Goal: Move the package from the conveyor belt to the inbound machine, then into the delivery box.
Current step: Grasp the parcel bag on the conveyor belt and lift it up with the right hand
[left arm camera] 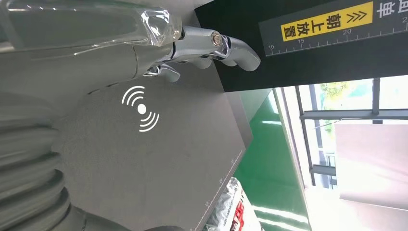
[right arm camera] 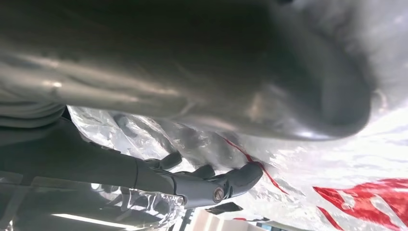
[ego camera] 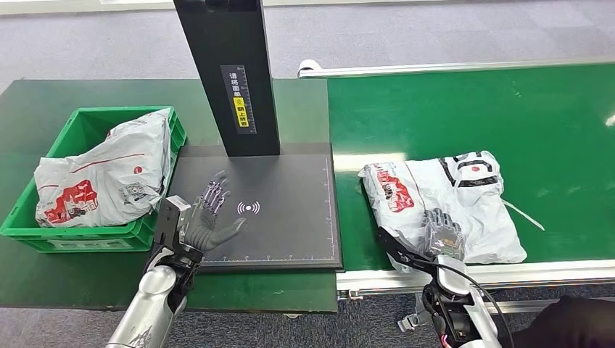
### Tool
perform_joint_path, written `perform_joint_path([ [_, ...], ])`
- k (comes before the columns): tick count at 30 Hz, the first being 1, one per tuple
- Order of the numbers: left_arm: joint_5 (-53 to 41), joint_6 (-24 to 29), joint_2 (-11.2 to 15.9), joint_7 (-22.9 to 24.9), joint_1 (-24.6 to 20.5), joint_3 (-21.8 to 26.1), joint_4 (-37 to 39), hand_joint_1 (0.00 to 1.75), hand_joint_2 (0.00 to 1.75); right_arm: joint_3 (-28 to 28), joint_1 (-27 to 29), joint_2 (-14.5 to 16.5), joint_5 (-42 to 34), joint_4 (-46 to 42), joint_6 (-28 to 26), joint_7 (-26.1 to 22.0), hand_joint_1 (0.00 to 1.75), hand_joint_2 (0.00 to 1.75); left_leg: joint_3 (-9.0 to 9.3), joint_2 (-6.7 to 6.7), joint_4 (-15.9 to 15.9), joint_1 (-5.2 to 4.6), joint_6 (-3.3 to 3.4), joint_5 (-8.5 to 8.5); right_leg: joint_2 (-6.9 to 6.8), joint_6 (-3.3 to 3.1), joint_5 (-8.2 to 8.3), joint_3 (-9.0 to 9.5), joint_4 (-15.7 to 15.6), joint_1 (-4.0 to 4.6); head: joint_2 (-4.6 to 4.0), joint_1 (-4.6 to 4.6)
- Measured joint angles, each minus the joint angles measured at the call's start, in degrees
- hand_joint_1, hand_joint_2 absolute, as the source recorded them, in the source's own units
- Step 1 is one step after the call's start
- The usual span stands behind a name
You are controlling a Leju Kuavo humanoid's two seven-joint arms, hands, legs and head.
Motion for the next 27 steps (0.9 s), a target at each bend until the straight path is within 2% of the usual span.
perform_joint_path([
  [3,-0.01,0.00,-0.08,0.07,-0.10,0.18,0.09,0.00,1.75,0.01,-0.11,-0.02,0.50,0.48,0.02,0.26,0.00,0.00,0.00,0.00,0.00,0.00,0.00,0.00,0.00,0.00,0.00,0.00,0.00,0.00,0.00,-0.01],
  [4,-0.01,0.00,-0.10,0.07,-0.13,0.21,0.13,0.00,1.75,0.01,-0.14,-0.02,0.56,0.62,0.02,0.26,0.31,0.00,0.00,0.00,0.00,0.00,0.00,0.00,0.00,0.00,0.00,0.00,0.00,0.00,0.00,-0.01],
  [7,-0.01,-0.06,-0.17,0.10,-0.17,0.24,0.16,0.00,1.75,0.01,-0.27,-0.02,0.57,1.00,0.24,0.30,1.59,0.00,0.00,0.00,0.00,0.00,0.00,0.00,0.00,0.00,0.00,-0.01,0.00,0.00,0.00,-0.01],
  [8,-0.03,-0.15,-0.20,0.15,-0.21,0.25,0.17,0.00,1.75,-0.02,-0.36,-0.02,0.47,1.11,0.52,0.35,1.71,0.00,0.00,0.00,0.00,0.00,0.00,0.00,0.00,0.00,0.00,0.00,0.00,0.00,0.00,-0.01],
  [12,-0.25,-0.44,-0.31,0.39,-0.27,0.27,0.26,0.00,1.75,-0.62,-0.99,0.03,0.02,1.28,0.63,-0.01,1.75,0.00,0.00,-0.01,0.00,0.00,0.00,0.00,0.00,0.00,0.00,0.02,0.00,0.00,0.00,0.00],
  [16,-0.25,-0.44,-0.34,0.77,0.17,0.39,-0.10,0.00,1.75,-1.51,-1.15,0.05,-1.72,-0.08,0.22,-2.44,1.75,1.75,0.01,-0.02,0.00,0.00,0.00,0.00,0.00,0.00,0.00,0.03,0.00,0.00,0.00,-0.01],
  [21,-0.25,-0.48,-0.34,1.11,0.95,0.66,-1.10,0.00,1.75,-2.86,-0.77,0.10,-5.22,-2.32,0.15,-5.04,1.75,1.75,0.00,-0.02,0.00,0.00,0.00,0.00,0.00,0.00,0.00,0.01,0.00,0.00,0.00,-0.01],
  [27,-0.25,-0.48,-0.34,1.31,1.16,0.73,-1.72,0.00,1.75,-3.40,-0.18,0.29,-5.30,-3.62,-0.27,-4.76,1.75,1.75,-0.01,-0.02,-0.01,0.00,0.00,0.00,0.00,0.00,0.00,0.01,0.00,0.00,0.00,-0.01],
])
